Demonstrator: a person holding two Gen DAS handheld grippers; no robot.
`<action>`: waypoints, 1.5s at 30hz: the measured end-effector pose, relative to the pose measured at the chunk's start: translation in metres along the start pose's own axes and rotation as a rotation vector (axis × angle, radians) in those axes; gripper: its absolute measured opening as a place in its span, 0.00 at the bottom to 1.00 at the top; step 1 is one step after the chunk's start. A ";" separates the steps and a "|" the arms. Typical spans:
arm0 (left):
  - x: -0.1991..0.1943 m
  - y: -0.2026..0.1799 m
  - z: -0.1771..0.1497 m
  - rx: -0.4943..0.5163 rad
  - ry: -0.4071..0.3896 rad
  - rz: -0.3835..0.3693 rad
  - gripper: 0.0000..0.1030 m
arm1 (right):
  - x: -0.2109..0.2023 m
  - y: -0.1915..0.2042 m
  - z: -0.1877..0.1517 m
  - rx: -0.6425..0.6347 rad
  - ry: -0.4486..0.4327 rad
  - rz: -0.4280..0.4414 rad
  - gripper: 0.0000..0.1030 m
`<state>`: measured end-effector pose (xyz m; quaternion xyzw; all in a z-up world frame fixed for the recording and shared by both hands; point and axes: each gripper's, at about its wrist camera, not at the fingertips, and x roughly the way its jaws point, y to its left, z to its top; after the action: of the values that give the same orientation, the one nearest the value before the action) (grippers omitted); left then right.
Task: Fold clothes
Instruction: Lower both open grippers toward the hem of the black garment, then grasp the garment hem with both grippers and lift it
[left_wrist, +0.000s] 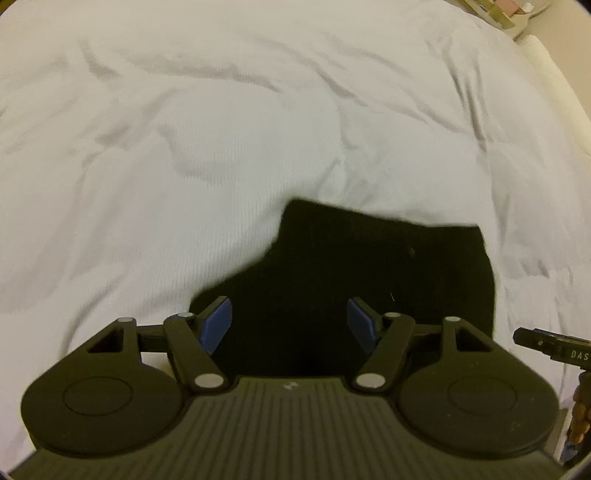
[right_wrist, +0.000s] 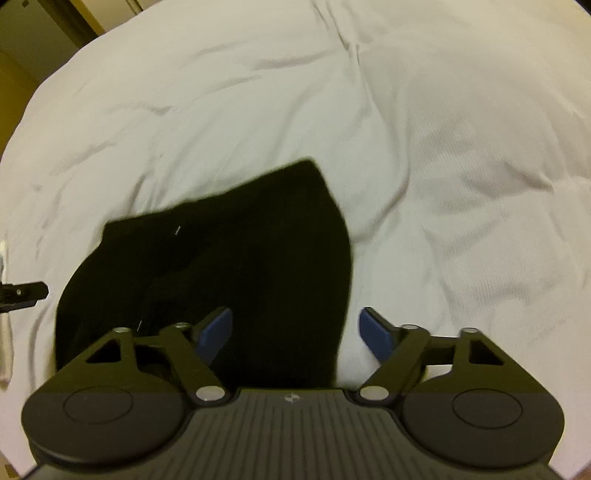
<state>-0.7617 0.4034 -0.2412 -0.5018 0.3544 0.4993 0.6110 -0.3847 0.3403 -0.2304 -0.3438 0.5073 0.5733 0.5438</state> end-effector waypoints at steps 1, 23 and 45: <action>0.008 0.001 0.007 -0.001 0.003 -0.001 0.51 | 0.006 -0.002 0.007 0.004 -0.003 0.001 0.69; 0.134 0.039 0.045 -0.134 0.137 -0.316 0.79 | 0.100 -0.042 0.060 0.111 -0.035 0.109 0.65; -0.116 0.023 0.093 0.042 -0.557 -0.213 0.09 | -0.055 0.082 0.151 -0.314 -0.478 0.290 0.07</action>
<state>-0.8191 0.4636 -0.1164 -0.3670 0.1287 0.5434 0.7440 -0.4308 0.4777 -0.1238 -0.2035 0.3142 0.7807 0.5004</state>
